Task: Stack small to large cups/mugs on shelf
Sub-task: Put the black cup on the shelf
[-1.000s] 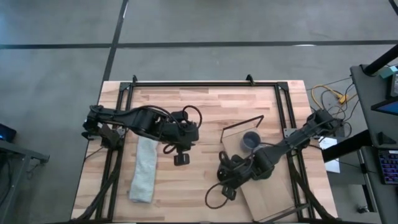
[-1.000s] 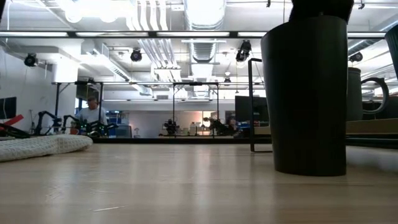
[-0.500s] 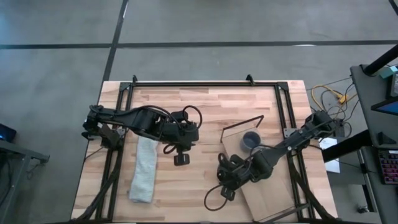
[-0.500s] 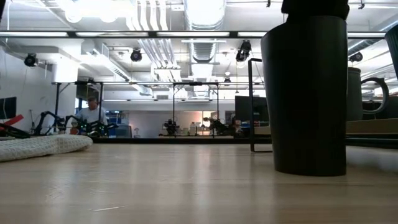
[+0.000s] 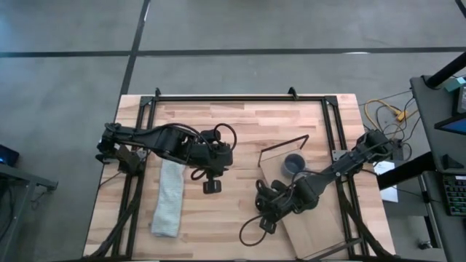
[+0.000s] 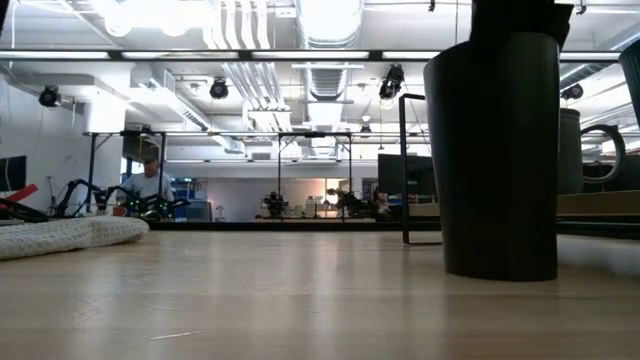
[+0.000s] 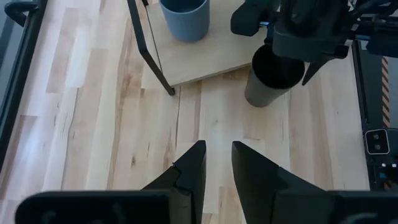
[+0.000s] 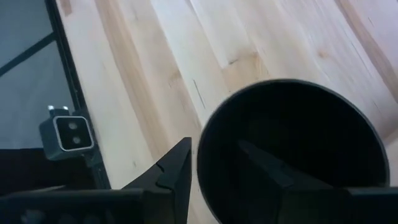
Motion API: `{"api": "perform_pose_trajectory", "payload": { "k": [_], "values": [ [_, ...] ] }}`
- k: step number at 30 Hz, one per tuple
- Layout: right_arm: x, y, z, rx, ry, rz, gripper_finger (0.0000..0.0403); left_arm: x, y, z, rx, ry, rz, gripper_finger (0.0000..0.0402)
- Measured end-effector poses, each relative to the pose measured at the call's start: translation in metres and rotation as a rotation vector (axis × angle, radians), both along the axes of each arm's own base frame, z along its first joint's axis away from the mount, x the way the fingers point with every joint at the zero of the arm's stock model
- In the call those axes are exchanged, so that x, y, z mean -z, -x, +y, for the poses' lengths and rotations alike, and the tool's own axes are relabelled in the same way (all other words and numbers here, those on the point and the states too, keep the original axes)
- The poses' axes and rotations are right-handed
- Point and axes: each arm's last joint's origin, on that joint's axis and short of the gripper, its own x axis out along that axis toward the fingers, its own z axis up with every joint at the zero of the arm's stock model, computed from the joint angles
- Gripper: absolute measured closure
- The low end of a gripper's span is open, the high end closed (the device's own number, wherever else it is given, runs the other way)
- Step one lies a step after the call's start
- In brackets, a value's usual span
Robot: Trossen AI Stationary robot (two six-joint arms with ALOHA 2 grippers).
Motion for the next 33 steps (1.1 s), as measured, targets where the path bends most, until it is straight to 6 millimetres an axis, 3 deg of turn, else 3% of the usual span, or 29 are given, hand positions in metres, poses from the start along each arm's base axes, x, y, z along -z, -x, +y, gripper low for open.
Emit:
{"api": "perform_pose_trajectory", "payload": {
  "k": [7, 15, 21, 26, 33],
  "values": [
    [0.0, 0.0, 0.0, -0.003, 0.001, -0.003, 0.0299, 0.0, 0.0, 0.0, 0.0, 0.0, -0.001, 0.0338],
    [0.001, 0.001, -0.001, -0.004, 0.014, 0.008, 0.0384, 0.0, 0.0, 0.0, 0.0, 0.0, -0.002, 0.0338],
    [-0.002, 0.0, -0.001, -0.002, 0.012, 0.0, 0.0392, 0.0, 0.0, 0.0, -0.001, 0.001, -0.002, 0.0338],
    [-0.027, -0.003, 0.005, -0.021, -0.019, -0.023, 0.0394, 0.0, 0.0, 0.0, -0.004, 0.002, -0.003, 0.0338],
    [-0.088, 0.008, 0.015, -0.048, -0.016, -0.011, 0.0394, 0.0, 0.0, 0.0, -0.005, 0.003, -0.002, 0.0338]
  ]
}}
